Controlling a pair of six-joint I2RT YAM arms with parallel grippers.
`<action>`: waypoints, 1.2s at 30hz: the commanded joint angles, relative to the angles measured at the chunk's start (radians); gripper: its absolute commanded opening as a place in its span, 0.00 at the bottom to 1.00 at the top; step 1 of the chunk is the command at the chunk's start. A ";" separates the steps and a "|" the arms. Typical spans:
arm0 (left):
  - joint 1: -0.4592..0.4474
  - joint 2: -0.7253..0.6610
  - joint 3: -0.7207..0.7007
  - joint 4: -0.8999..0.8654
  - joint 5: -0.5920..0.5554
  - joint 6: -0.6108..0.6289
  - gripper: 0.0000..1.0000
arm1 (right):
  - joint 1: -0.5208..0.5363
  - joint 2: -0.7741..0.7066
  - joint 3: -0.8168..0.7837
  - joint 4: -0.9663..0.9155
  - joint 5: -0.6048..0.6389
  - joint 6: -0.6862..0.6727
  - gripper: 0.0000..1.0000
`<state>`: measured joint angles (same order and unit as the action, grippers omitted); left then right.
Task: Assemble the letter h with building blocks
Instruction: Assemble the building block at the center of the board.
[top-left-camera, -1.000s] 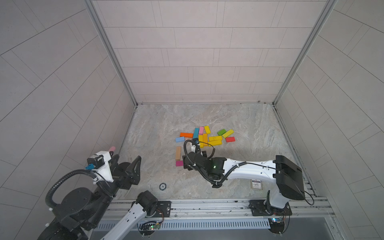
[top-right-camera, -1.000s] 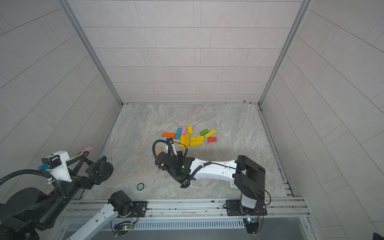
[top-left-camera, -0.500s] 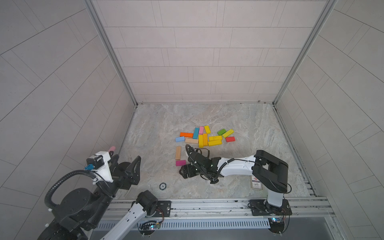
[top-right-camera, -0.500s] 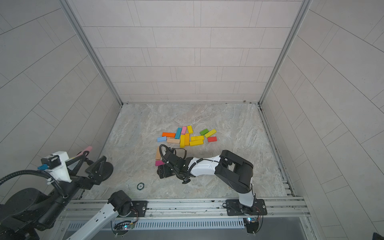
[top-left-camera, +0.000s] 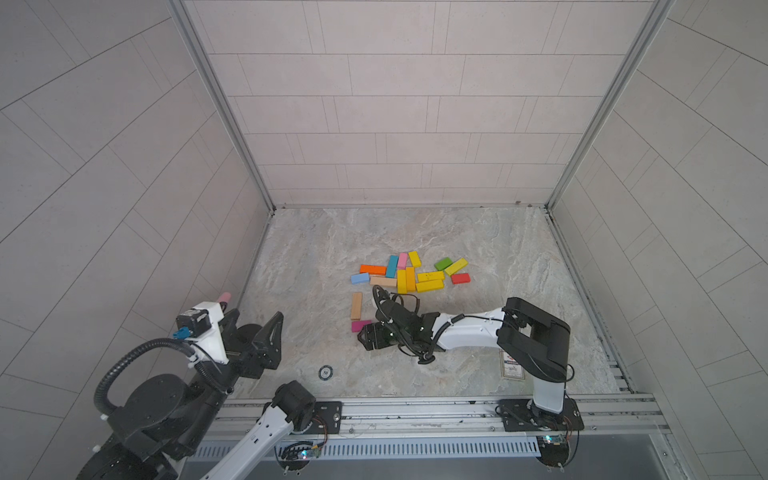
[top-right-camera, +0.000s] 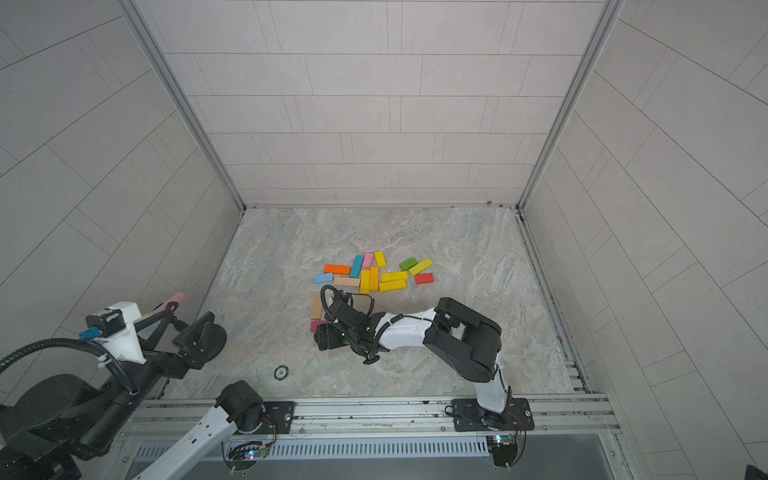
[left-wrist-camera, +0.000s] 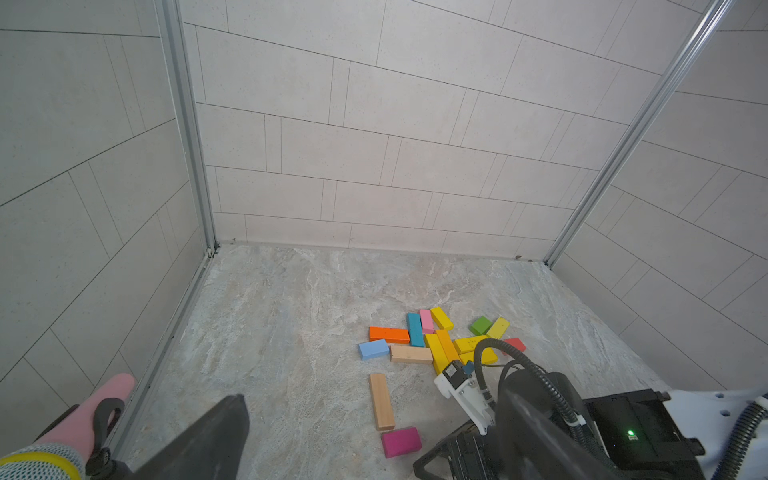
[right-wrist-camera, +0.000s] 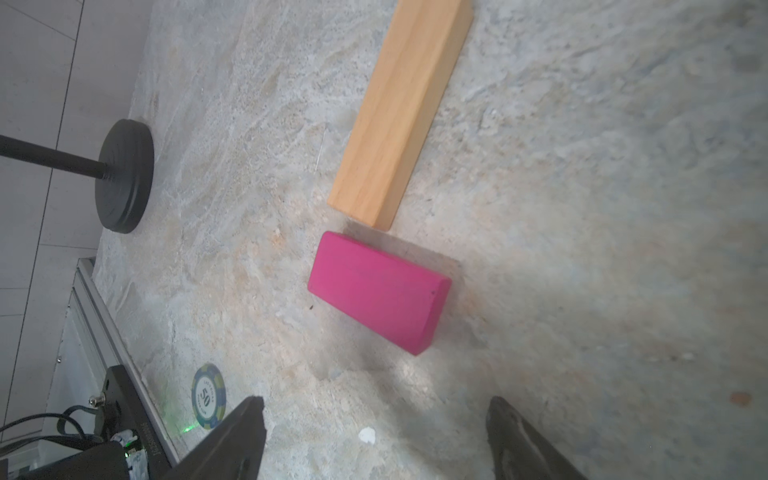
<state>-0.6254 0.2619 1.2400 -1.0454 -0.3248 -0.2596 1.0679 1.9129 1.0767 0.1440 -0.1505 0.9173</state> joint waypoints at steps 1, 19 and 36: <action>-0.007 0.000 -0.007 0.004 -0.005 0.019 1.00 | -0.003 0.030 0.037 0.007 0.013 0.008 0.85; -0.007 -0.003 -0.020 0.008 -0.017 0.025 1.00 | 0.015 0.094 0.085 0.028 0.023 0.095 0.83; -0.011 -0.006 -0.023 0.008 -0.017 0.026 1.00 | 0.023 0.092 0.111 -0.032 0.107 0.128 0.86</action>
<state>-0.6308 0.2619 1.2236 -1.0451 -0.3279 -0.2527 1.0866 1.9991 1.1801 0.1734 -0.0917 1.0435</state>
